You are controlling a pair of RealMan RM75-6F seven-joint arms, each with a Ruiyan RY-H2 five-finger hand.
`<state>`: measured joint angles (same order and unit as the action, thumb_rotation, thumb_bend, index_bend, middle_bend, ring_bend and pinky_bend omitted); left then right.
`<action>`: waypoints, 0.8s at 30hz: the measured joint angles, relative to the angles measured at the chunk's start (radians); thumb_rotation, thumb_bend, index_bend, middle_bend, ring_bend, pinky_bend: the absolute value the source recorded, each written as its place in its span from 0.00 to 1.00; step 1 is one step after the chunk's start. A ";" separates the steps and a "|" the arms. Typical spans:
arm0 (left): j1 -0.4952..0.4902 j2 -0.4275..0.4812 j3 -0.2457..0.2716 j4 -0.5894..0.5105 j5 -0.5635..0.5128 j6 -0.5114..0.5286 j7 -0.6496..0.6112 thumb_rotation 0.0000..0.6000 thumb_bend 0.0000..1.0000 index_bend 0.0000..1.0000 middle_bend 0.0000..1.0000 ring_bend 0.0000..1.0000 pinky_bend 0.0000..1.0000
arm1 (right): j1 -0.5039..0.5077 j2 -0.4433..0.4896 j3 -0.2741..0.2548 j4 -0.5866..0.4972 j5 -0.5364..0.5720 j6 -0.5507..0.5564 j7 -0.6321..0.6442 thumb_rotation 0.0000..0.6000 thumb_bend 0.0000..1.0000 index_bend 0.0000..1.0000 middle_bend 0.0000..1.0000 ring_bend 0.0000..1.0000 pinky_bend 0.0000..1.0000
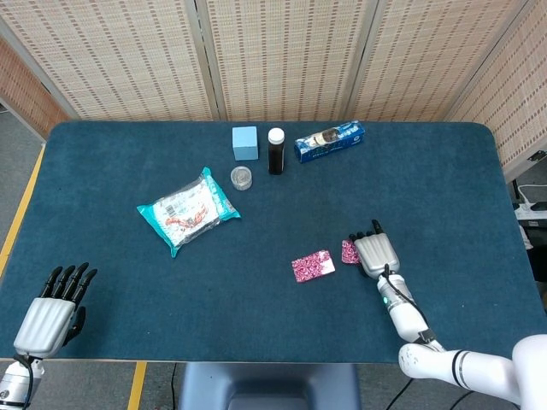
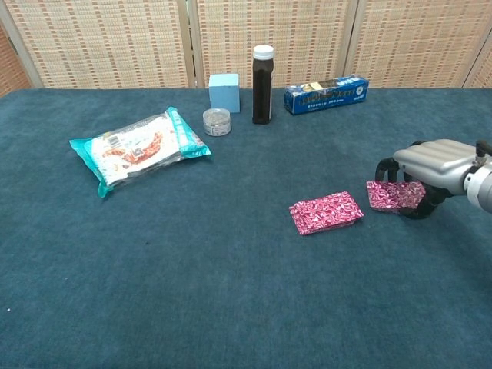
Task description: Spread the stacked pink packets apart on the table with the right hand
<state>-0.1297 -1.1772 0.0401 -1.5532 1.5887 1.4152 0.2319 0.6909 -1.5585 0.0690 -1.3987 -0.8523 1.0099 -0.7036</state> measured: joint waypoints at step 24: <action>0.001 -0.008 0.000 -0.004 -0.002 0.001 0.023 1.00 0.65 0.00 0.00 0.00 0.05 | -0.095 0.157 -0.128 -0.309 -0.338 0.137 0.036 1.00 0.32 0.83 0.67 0.47 0.07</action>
<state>-0.1289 -1.1852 0.0406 -1.5569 1.5868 1.4161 0.2547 0.5962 -1.4013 -0.0589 -1.7074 -1.1906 1.1470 -0.6673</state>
